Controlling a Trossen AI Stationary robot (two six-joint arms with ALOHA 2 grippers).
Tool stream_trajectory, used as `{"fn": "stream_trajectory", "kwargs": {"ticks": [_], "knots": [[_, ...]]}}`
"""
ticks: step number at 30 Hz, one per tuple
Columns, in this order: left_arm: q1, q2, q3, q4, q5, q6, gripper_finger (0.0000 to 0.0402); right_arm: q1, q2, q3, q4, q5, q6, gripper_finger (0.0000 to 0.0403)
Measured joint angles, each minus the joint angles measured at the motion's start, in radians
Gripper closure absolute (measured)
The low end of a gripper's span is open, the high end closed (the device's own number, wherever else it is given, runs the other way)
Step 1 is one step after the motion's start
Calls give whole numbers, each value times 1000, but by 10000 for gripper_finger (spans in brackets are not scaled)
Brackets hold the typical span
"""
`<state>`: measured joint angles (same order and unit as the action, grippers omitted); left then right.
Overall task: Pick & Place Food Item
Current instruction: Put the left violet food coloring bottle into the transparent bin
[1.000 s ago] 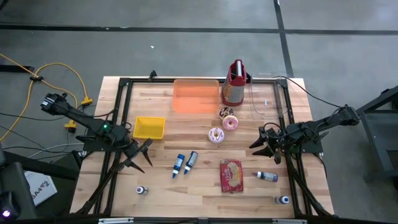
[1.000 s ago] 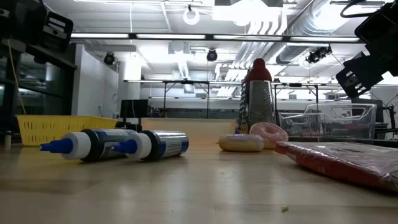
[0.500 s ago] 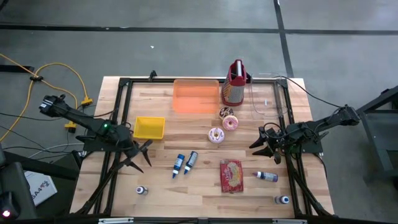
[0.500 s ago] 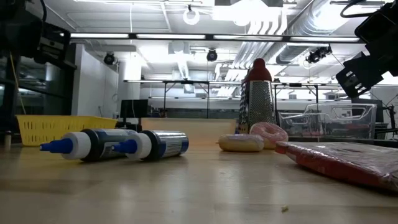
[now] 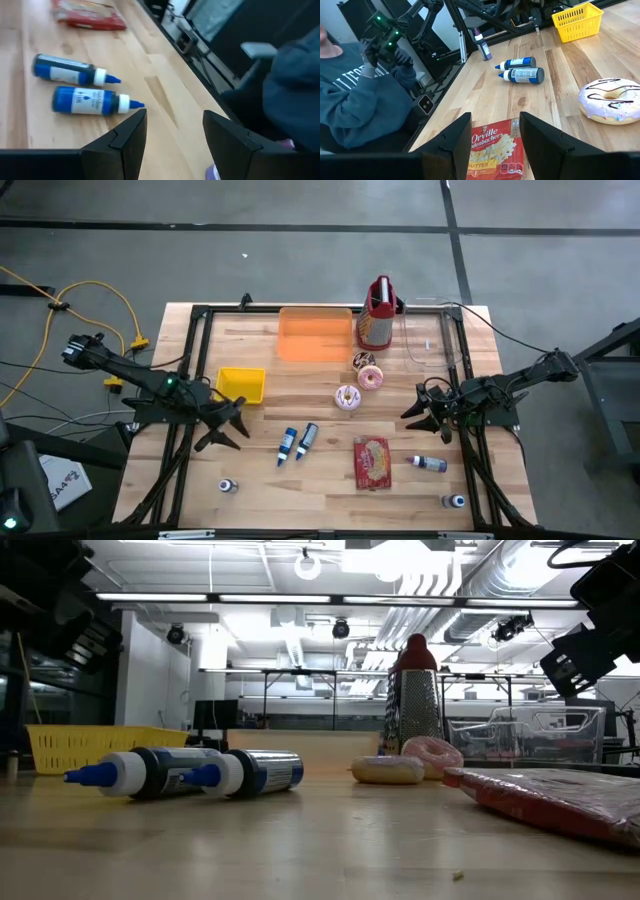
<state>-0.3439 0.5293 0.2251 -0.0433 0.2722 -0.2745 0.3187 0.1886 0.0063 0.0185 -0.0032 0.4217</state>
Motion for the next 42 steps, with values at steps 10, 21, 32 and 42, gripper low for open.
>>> {"fn": "stream_trajectory", "kwargs": {"ticks": [10,21,32,42], "knots": [[-128,15,114,-160,-214,-95,213,0,0,0,0,0,0,250],[-386,146,259,-217,-445,-223,213,0,0,0,0,0,0,250],[-604,343,384,-295,-636,-391,213,0,0,0,0,0,0,250],[-811,369,386,-295,-832,-545,213,0,0,0,0,0,0,250]]}}
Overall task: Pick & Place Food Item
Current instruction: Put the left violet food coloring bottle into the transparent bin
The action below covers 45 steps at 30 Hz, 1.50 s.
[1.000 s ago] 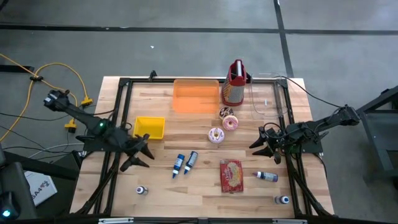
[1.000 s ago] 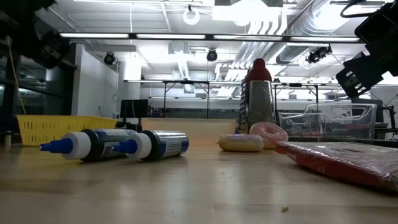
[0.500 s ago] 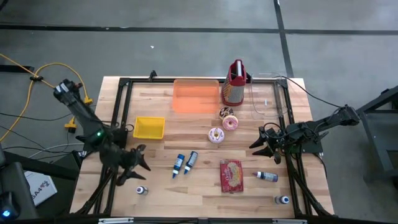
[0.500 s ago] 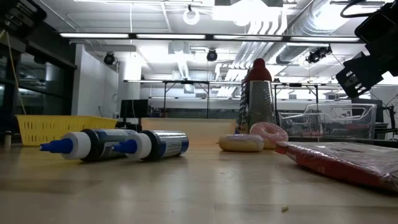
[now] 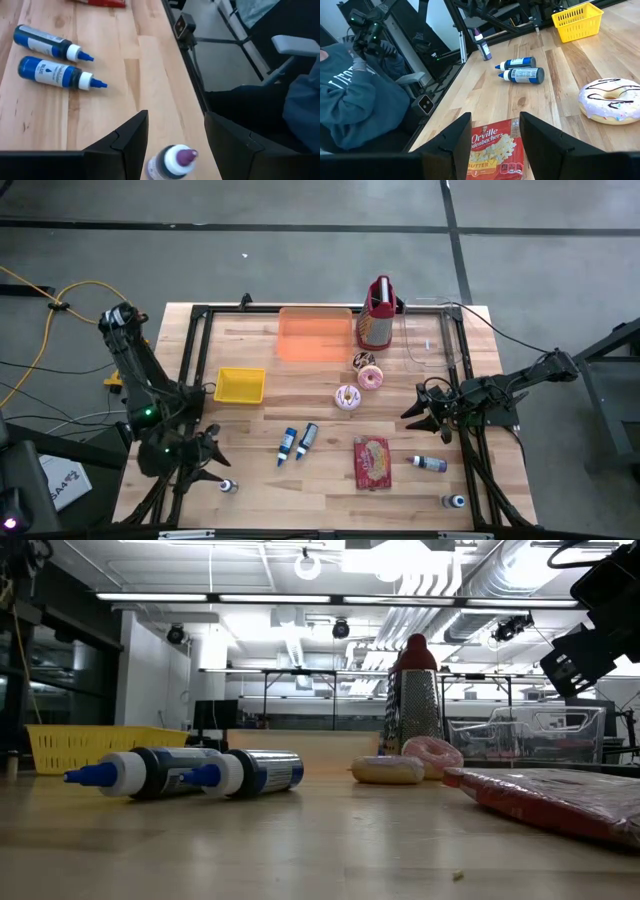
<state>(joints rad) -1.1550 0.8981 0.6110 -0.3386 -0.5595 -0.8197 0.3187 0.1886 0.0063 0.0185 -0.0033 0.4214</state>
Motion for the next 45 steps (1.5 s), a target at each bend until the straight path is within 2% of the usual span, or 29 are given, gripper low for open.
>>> {"fn": "stream_trajectory", "kwargs": {"ticks": [6,11,31,35,45], "knots": [[-98,-1,1,-34,-56,-17,213,0,0,0,0,0,0,250],[-131,18,1,-64,-69,-4,213,0,0,0,0,0,0,250],[-132,175,1,-94,-39,-191,213,0,0,0,0,0,0,250],[-132,193,1,-95,-8,-224,213,0,0,0,0,0,0,250],[-132,230,1,-96,31,-217,213,0,0,0,0,0,0,250]]}}
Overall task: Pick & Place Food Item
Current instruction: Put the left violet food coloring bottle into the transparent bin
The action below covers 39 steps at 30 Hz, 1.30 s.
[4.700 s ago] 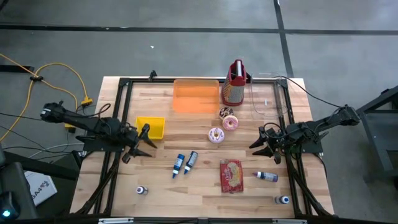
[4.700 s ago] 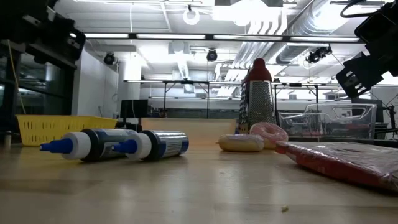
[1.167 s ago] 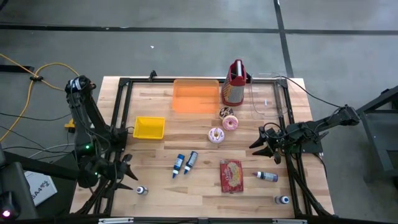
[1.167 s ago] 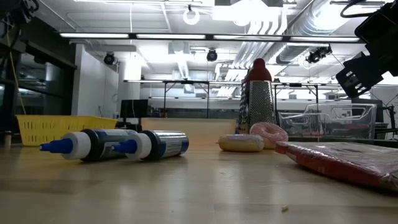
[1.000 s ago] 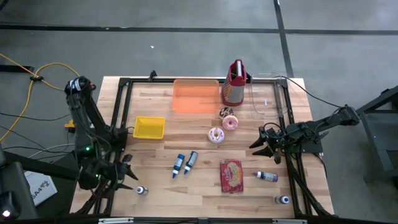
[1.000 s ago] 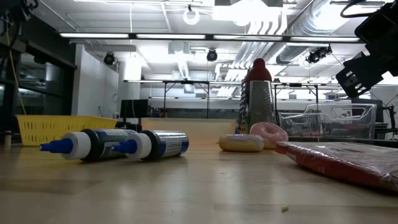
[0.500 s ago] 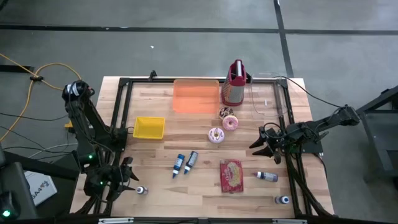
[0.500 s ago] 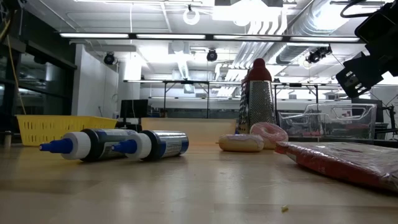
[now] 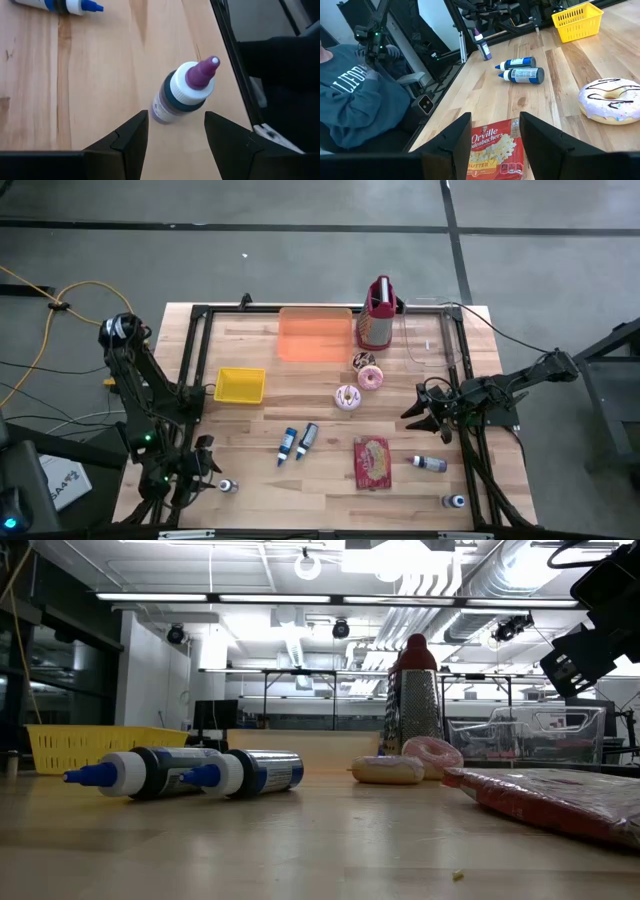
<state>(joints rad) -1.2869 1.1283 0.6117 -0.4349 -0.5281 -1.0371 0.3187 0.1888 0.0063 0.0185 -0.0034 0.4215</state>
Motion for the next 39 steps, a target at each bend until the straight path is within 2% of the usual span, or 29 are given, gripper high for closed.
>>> {"fn": "stream_trajectory", "kwargs": {"ticks": [16,31,39], "knots": [[0,88,0,7,1,-16,213,0,0,0,0,0,0,250],[0,214,0,123,-3,-19,213,0,0,0,0,0,0,250],[-44,278,0,140,-101,-66,213,0,0,0,0,0,0,250]]}}
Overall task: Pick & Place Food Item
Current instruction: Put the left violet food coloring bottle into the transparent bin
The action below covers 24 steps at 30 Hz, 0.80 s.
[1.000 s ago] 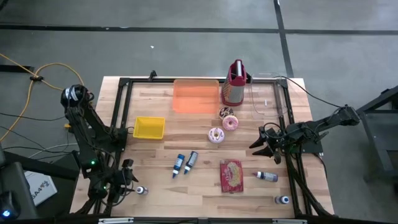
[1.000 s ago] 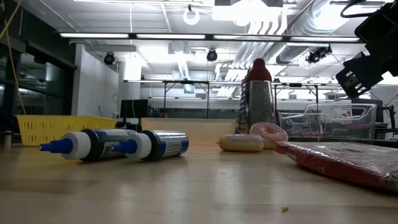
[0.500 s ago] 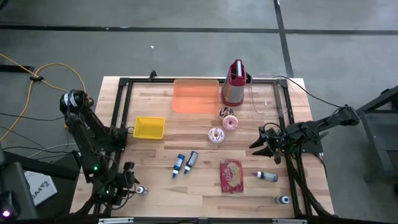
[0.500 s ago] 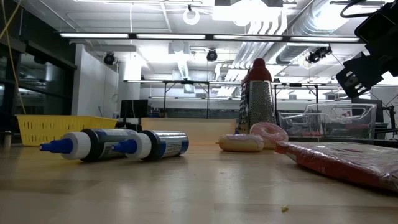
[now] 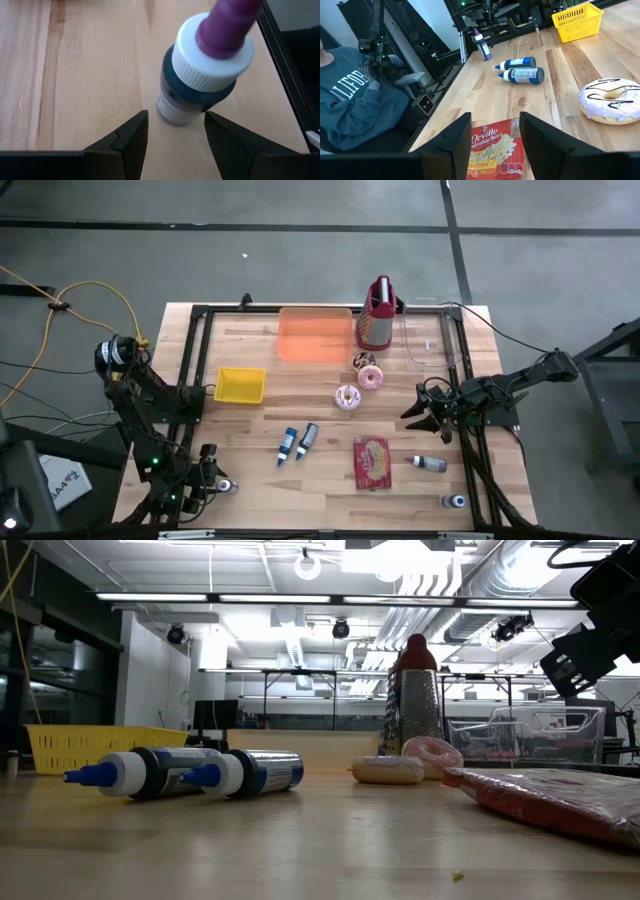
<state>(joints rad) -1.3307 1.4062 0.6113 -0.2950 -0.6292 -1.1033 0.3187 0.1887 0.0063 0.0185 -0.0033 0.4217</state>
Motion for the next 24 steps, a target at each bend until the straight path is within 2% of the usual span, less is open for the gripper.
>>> {"fn": "stream_trajectory", "kwargs": {"ticks": [6,24], "knots": [[-28,41,0,24,-57,-30,213,0,0,0,0,0,0,250],[-14,85,-1,81,-76,-10,213,0,0,0,0,0,0,250]]}}
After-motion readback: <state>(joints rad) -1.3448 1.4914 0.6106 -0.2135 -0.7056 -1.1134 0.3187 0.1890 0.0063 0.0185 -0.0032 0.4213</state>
